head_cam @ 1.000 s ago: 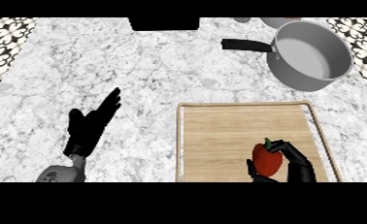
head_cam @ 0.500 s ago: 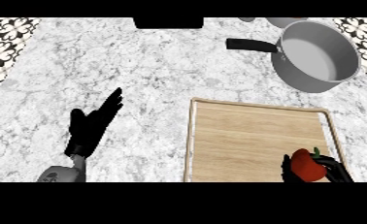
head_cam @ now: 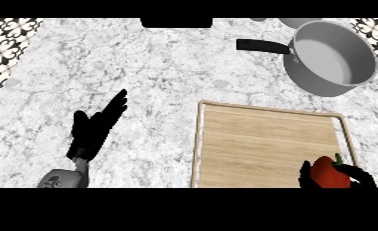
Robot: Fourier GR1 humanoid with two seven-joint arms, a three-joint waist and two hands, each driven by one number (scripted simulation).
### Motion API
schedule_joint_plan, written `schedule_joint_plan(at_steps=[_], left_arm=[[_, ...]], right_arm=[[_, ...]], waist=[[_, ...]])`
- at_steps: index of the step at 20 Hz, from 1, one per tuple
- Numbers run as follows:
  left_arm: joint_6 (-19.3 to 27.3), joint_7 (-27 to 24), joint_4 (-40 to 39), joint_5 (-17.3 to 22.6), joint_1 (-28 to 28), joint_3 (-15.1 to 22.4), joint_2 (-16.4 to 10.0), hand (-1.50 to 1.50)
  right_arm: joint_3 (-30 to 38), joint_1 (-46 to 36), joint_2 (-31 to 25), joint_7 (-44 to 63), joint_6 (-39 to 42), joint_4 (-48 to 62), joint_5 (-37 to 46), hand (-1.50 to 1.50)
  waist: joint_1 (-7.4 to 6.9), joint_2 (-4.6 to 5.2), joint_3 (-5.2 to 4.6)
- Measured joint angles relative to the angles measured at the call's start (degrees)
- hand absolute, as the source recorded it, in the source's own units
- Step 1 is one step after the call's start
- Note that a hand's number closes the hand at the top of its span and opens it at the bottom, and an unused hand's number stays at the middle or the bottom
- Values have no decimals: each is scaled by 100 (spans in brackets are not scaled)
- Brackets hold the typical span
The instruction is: Pick the bell pepper from the tray and place it in the pot
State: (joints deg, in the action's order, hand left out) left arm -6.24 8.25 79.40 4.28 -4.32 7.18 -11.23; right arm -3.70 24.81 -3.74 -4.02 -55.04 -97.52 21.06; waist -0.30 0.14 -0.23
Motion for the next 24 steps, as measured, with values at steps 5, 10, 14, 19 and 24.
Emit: schedule_joint_plan(at_steps=[5, 10, 14, 19, 24], left_arm=[[36, 23, -75, -67, -105, 16, 74, 0], [-4, 9, -53, -103, -46, 43, 78, 0], [-51, 43, -43, -85, -103, 16, 65, 0], [-39, 60, -144, -108, -208, -5, 134, 0], [-36, 61, -151, -149, -207, 15, 203, 0]], right_arm=[[132, -159, -140, 1662, 324, -627, 1679, 150], [525, -1017, -235, 3378, 1528, -1153, 3085, 150], [781, -2198, -488, 4579, 2806, -1235, 3784, 150], [1025, -3794, -926, 5410, 4115, -471, 3886, 150], [1260, -5129, -1304, 5517, 4740, 980, 3740, 150]], waist=[[-27, 20, -4], [-75, 20, -4], [-103, 16, -1], [-93, 11, 9], [-109, 14, 17]])
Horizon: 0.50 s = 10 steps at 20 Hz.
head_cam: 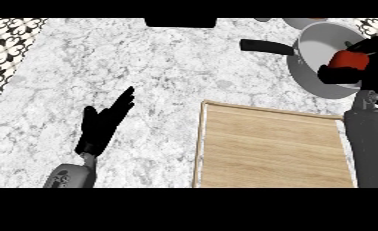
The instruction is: Pick the bell pepper from the tray and place it in the pot
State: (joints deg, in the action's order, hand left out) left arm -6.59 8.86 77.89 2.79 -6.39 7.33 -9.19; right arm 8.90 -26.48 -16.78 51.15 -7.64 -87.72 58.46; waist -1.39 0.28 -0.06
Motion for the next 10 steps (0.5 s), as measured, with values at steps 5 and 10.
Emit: schedule_joint_plan(at_steps=[5, 10], left_arm=[[-14, 42, 49, -10, -11, -30, 14, 0], [-28, -18, 90, -78, 74, 34, 30, 0]], right_arm=[[-40, -862, -199, 6, 305, 1472, 207, 150], [-160, -1571, -492, 152, 935, 2889, 569, 150]], waist=[[-22, 10, 2], [-103, 37, 4]])
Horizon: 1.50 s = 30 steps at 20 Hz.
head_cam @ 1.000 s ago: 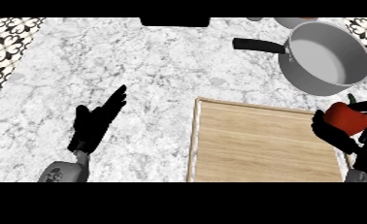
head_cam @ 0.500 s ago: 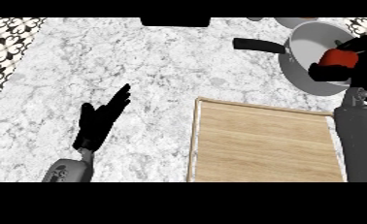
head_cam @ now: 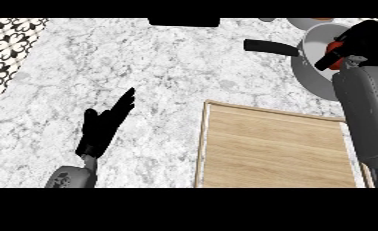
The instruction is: Pick the bell pepper from the tray and place it in the pot
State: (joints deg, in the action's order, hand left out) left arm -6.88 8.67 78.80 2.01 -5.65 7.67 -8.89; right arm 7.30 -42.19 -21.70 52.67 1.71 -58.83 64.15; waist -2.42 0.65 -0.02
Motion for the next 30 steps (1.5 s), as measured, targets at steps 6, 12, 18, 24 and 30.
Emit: schedule_joint_plan(at_steps=[6, 12, 18, 24, 30], left_arm=[[-52, 68, 81, 26, -69, -20, -11, 0], [-24, 142, 129, -13, -97, 18, 62, 0], [-93, 92, 101, 26, -96, -63, -8, 0], [-82, 68, 22, 21, -104, -104, -1, 0], [-80, 1, 95, 31, 139, -153, -28, 0]], right_arm=[[510, -670, 157, 242, 398, 1550, -343, -150], [997, -1211, 196, 195, 185, 2865, -583, -150], [1271, -1286, 329, -597, -1572, 2582, -716, -150], [1696, -1305, 391, -1168, -3574, 2080, -914, -150], [1981, -1082, 363, -1596, -4815, 1626, -1042, -150]], waist=[[-46, 27, 7], [-65, 43, 10], [-54, 52, 21], [12, 38, 19], [131, -31, 10]])
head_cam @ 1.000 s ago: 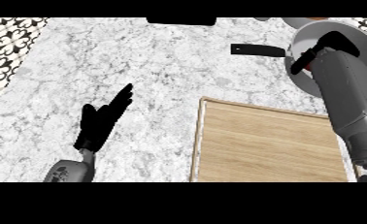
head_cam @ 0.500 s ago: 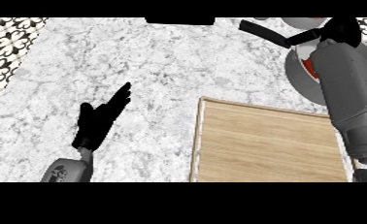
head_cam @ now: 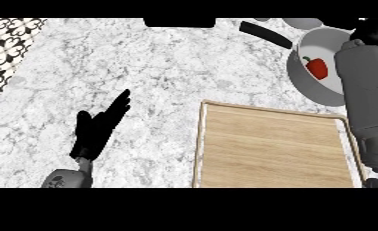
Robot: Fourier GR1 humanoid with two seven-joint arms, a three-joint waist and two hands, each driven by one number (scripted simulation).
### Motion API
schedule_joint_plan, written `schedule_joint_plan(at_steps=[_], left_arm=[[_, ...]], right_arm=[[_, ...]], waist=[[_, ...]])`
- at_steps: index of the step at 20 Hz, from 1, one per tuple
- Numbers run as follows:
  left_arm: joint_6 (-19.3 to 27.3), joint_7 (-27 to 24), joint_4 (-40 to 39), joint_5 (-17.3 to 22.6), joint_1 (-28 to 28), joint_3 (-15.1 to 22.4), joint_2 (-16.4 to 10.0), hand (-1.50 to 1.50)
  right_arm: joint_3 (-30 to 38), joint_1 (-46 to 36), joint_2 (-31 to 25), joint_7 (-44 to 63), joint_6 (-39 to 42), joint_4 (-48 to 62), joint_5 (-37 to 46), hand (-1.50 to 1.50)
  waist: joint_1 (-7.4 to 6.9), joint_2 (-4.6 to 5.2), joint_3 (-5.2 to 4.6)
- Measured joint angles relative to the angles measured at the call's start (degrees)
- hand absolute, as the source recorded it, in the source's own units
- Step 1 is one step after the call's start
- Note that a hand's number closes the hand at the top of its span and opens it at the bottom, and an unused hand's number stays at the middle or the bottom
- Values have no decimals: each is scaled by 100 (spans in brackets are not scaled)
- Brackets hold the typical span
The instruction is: Pick the bell pepper from the tray and place it in the pot
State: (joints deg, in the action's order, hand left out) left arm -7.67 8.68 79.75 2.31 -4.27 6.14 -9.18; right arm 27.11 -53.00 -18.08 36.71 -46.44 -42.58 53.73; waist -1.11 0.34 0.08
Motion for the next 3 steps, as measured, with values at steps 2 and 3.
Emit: schedule_joint_plan(at_steps=[2, 3], left_arm=[[12, -18, -79, -6, -39, -29, 21, 0], [26, -37, -79, -19, -14, -37, 23, 0]], right_arm=[[17, 219, 82, -133, -177, -361, -107, -150], [4, 337, 138, -161, -217, -608, -159, -150]], waist=[[73, -23, -4], [102, -36, -5]])
